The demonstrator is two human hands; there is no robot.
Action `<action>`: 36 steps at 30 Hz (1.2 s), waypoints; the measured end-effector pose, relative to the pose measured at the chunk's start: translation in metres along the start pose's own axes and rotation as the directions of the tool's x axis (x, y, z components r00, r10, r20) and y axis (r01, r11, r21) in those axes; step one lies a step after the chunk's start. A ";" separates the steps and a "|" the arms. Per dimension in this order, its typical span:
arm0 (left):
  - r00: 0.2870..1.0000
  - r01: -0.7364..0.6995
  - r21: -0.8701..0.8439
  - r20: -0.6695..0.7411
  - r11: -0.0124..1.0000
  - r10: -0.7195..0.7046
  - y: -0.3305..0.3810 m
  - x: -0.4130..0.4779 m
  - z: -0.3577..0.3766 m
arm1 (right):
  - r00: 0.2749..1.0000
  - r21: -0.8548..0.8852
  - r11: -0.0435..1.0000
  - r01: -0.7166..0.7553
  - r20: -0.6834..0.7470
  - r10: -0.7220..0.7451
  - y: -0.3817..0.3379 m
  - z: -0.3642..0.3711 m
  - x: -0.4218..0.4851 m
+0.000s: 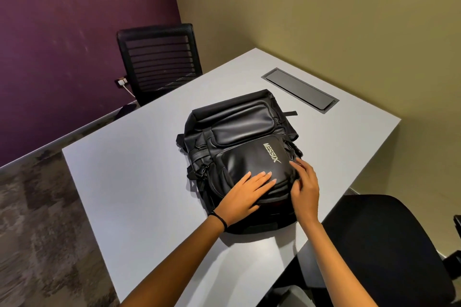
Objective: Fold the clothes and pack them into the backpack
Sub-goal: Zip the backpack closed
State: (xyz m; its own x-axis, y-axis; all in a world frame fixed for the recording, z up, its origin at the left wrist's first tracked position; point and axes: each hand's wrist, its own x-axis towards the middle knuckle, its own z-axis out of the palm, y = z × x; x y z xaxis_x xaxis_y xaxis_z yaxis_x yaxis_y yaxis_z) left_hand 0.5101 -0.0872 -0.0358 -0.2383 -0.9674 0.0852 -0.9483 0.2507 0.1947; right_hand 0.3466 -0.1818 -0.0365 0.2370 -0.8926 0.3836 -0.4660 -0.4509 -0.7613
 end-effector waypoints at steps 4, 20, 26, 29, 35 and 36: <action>0.996 0.088 -0.029 0.018 0.996 -0.087 -0.019 -0.028 0.015 | 0.968 0.039 0.985 0.165 0.184 -0.170 -0.019 0.019 -0.002; 0.525 0.708 -0.473 -0.143 0.524 -0.839 -0.073 -0.083 0.037 | 0.653 -0.004 0.906 0.422 0.695 -0.301 -0.048 0.086 -0.023; 0.438 0.729 -0.550 -0.084 0.408 -0.895 -0.079 -0.076 0.042 | 0.623 -0.024 0.899 0.437 0.729 -0.284 -0.046 0.095 -0.016; 0.403 0.741 -0.558 -0.075 0.374 -0.912 -0.083 -0.070 0.045 | 0.605 -0.023 0.897 0.442 0.746 -0.278 -0.042 0.098 -0.013; 0.325 0.769 -0.555 -0.086 0.316 -0.942 -0.086 -0.055 0.048 | 0.593 -0.033 0.904 0.426 0.765 -0.252 -0.038 0.099 -0.011; 0.302 0.769 -0.566 -0.089 0.298 -0.949 -0.087 -0.053 0.048 | 0.593 -0.036 0.906 0.421 0.767 -0.245 -0.038 0.100 -0.011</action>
State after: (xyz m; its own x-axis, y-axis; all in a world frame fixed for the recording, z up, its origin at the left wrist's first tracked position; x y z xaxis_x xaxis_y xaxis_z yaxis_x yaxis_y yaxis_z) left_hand 0.5955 -0.0596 -0.1043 0.8468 -0.5271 -0.0719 -0.3470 -0.6497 0.6764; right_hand 0.4466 -0.1549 -0.0639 0.9087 -0.4173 0.0124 -0.3533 -0.7844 -0.5097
